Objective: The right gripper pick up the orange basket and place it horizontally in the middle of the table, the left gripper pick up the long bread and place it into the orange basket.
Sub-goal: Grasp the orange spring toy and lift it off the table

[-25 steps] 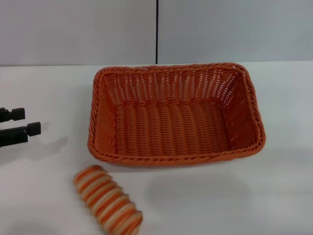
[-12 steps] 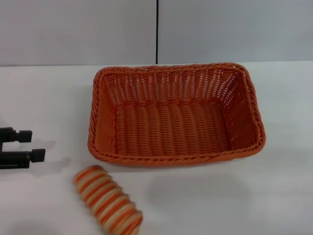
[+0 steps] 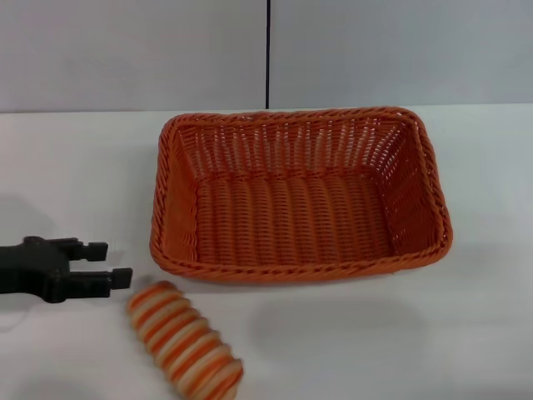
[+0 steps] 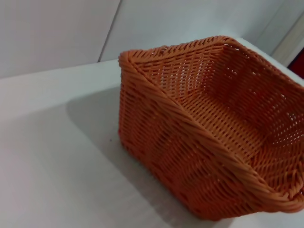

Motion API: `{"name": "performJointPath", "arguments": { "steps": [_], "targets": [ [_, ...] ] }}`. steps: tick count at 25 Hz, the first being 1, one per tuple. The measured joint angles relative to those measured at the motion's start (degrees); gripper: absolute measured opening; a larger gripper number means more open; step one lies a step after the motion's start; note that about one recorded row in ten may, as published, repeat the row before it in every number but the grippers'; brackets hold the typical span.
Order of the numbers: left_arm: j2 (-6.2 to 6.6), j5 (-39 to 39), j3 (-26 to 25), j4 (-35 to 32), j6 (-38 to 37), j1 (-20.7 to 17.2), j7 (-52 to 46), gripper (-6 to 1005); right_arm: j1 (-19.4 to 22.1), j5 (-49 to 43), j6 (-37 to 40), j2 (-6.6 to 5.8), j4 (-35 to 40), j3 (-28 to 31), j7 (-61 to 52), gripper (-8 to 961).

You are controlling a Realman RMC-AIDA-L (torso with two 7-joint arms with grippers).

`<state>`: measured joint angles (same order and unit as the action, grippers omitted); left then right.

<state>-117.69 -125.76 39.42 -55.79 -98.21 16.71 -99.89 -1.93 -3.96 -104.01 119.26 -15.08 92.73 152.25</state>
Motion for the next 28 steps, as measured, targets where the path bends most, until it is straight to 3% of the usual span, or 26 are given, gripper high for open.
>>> {"name": "performJointPath", "arguments": {
  "steps": [9,21,28],
  "targets": [
    [-0.13,-11.28,4.02,3.08,1.01,5.97,-3.35,772,0.63,0.26,-0.54,0.05,-0.8,0.21,0.11,574],
    [-0.23,-11.68,5.34,4.32,1.66,7.73,-4.2,768,0.03,0.27,-0.38,-0.03,0.75,0.9,0.16,574],
    [-0.1,-12.44,6.67,4.38,1.85,7.91,-2.06,676,-0.3,0.27,-0.4,0.07,0.59,1.01,-0.08,574]
  ]
}}
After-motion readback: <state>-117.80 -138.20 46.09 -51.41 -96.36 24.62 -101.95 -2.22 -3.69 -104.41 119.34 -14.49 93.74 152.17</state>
